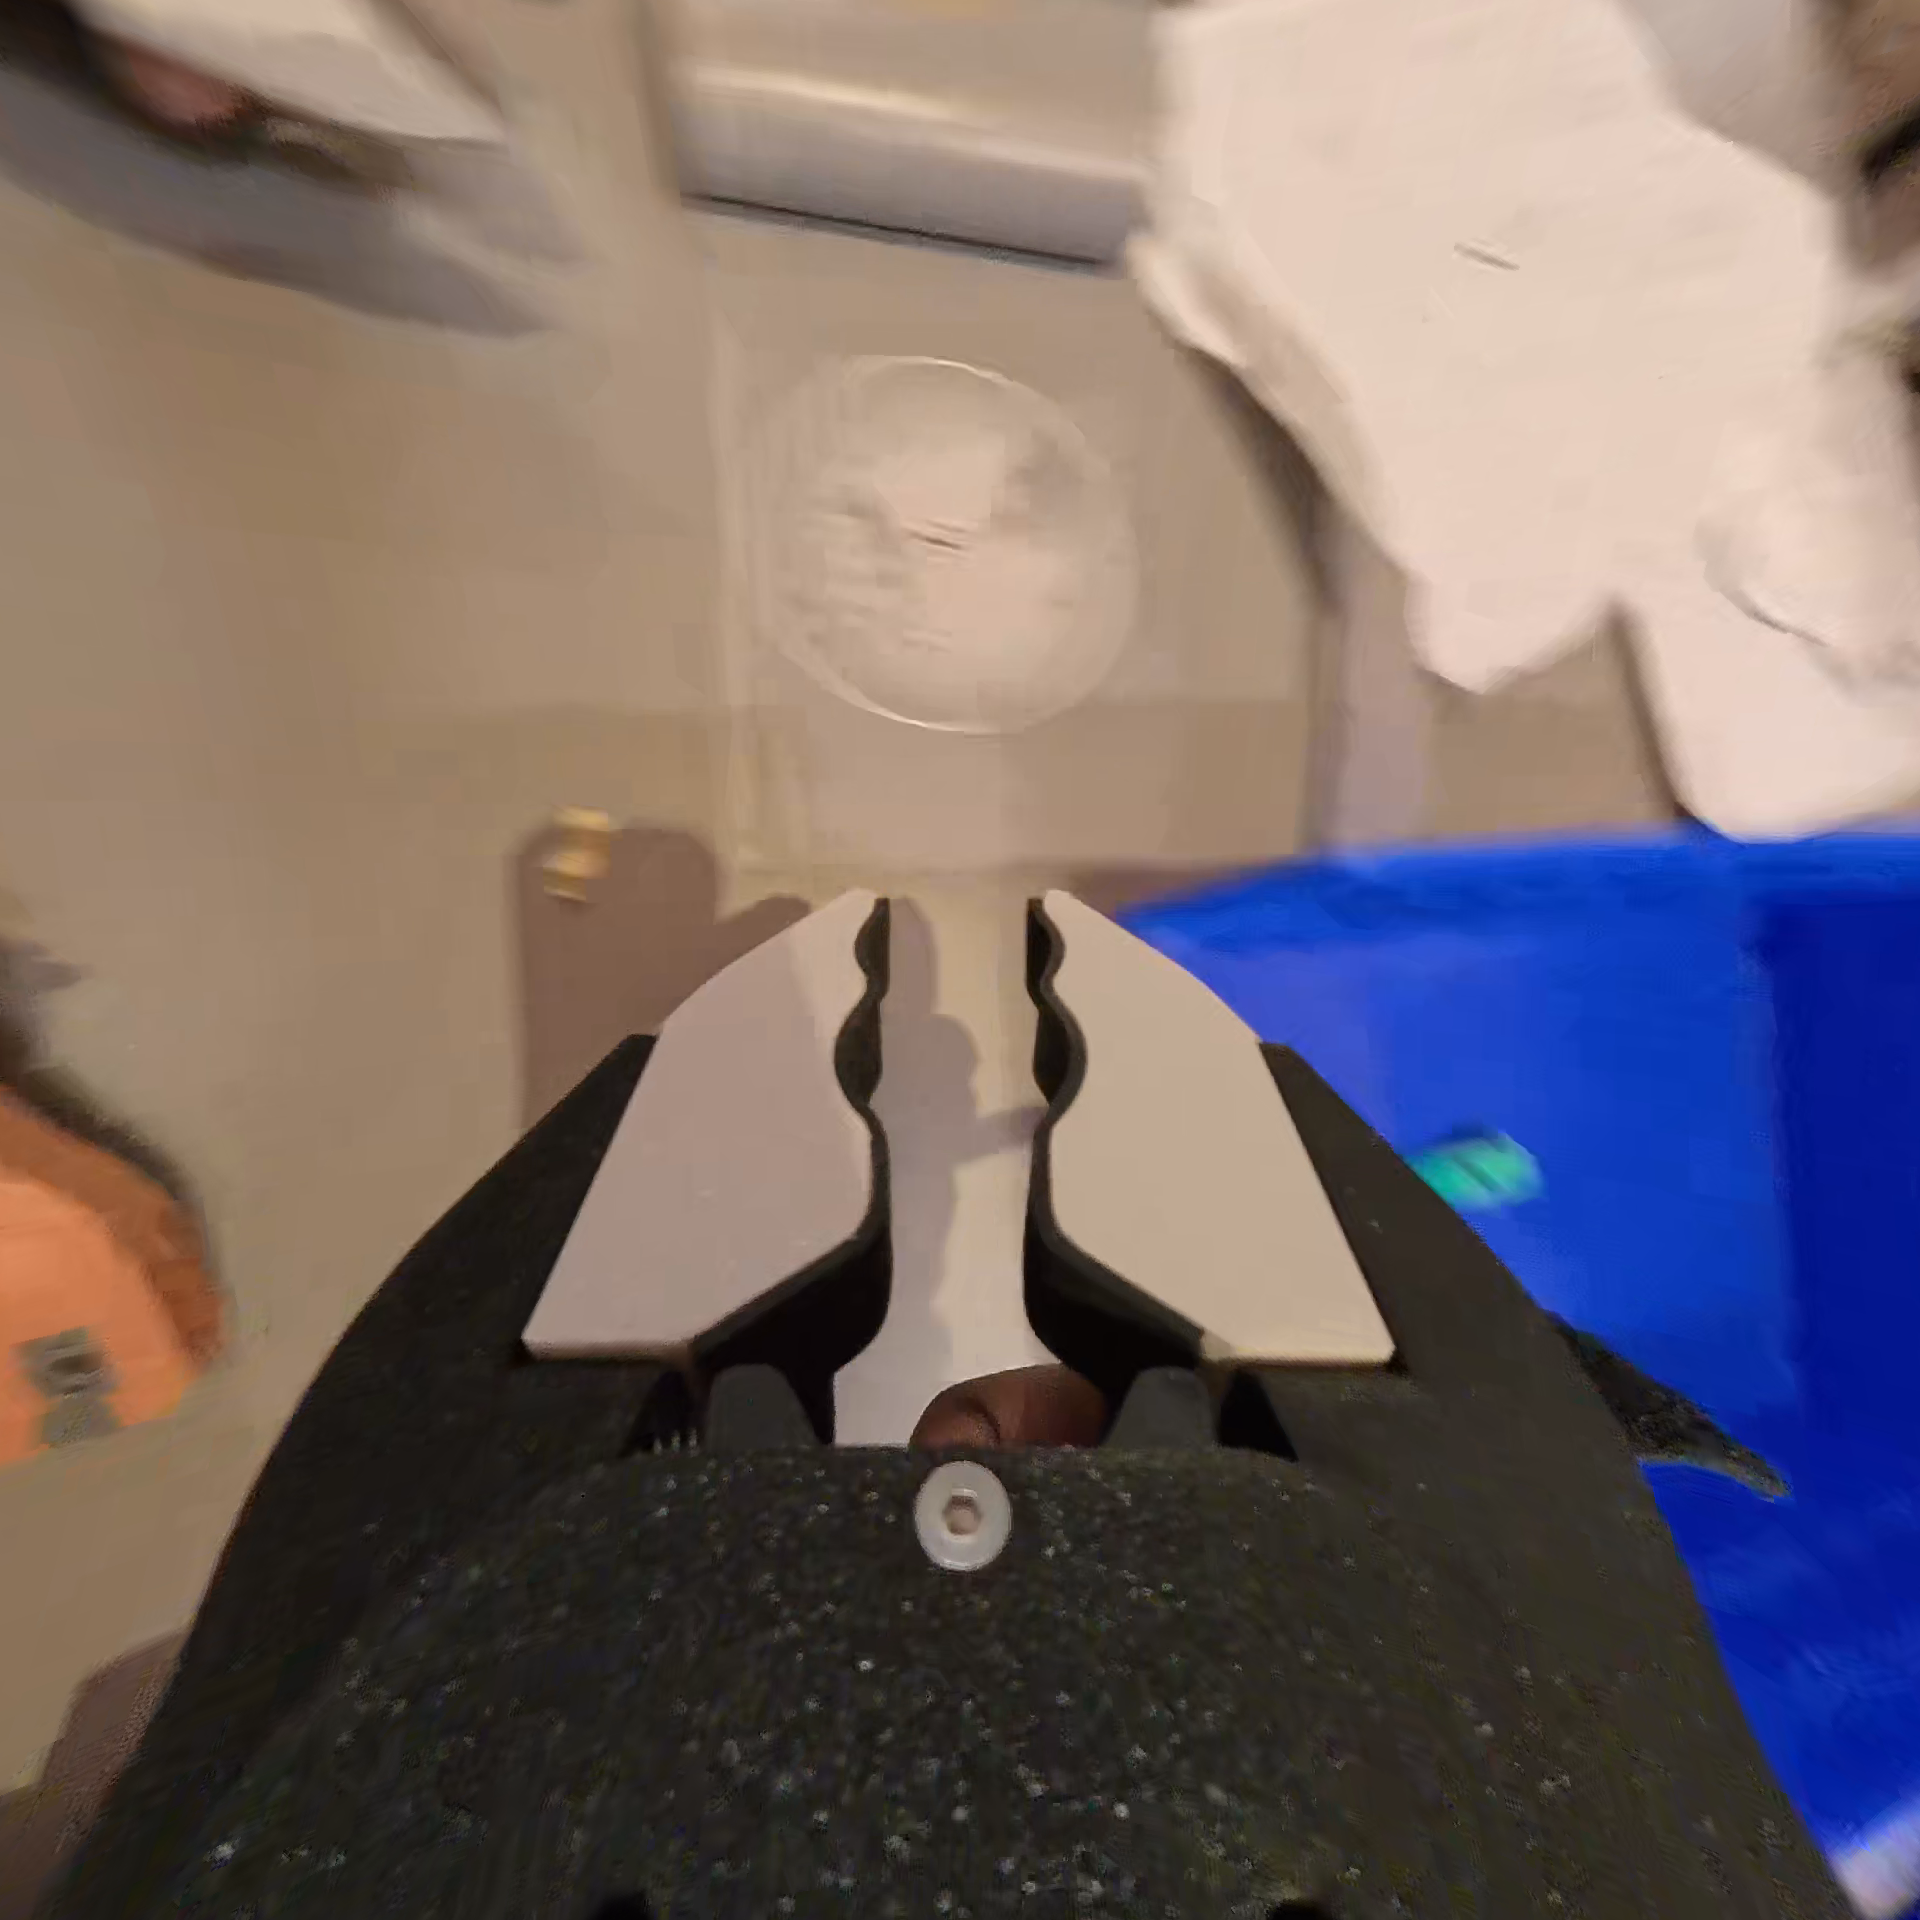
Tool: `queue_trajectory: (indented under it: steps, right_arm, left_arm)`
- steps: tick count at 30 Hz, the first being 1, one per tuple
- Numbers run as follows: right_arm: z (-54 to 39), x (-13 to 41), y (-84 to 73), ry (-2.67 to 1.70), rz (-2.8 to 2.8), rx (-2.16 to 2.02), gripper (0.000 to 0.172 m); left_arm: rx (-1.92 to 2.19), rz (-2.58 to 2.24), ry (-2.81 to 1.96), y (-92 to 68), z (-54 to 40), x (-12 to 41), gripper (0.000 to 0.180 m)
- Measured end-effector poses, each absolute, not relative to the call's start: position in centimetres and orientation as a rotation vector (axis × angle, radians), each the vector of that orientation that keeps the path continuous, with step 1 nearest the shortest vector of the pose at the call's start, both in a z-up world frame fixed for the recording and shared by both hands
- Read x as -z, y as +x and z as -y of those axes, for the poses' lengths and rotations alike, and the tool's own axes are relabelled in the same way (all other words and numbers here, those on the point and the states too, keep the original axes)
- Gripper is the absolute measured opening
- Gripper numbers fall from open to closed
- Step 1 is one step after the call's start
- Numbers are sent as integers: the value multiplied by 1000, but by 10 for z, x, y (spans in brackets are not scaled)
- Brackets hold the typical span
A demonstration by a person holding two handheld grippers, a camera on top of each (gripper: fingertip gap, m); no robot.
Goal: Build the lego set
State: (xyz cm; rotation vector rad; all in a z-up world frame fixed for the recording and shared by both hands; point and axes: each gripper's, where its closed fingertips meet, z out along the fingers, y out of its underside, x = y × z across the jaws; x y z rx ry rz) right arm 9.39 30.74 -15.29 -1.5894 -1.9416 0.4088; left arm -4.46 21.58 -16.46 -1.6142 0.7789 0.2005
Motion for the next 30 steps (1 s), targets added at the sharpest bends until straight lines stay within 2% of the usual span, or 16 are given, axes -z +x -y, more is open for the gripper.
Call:
queue_trajectory:
  steps: [2, 6, 16, 26, 30]
  right_arm:
    - [-366, 144, 115, -1733, 1814, -251, 19]
    - [-432, 180, 150, -2027, 1789, -37, 13]
    - [-447, 229, 158, -2233, 1823, 58, 17]
    - [-450, 226, 149, -2208, 1749, -20, 13]
    - [-453, 208, 146, -2108, 1766, 34, 13]
  left_arm:
    - [-200, -780, -1615, -45, -216, 165, 18]
    - [-199, -781, -1614, -44, -216, 165, 18]
    - [-213, -777, -1622, -48, -217, 166, 18]
    - [-192, -771, -1608, -47, -216, 163, 18]
    - [-182, -772, -1589, -46, -215, 159, 18]
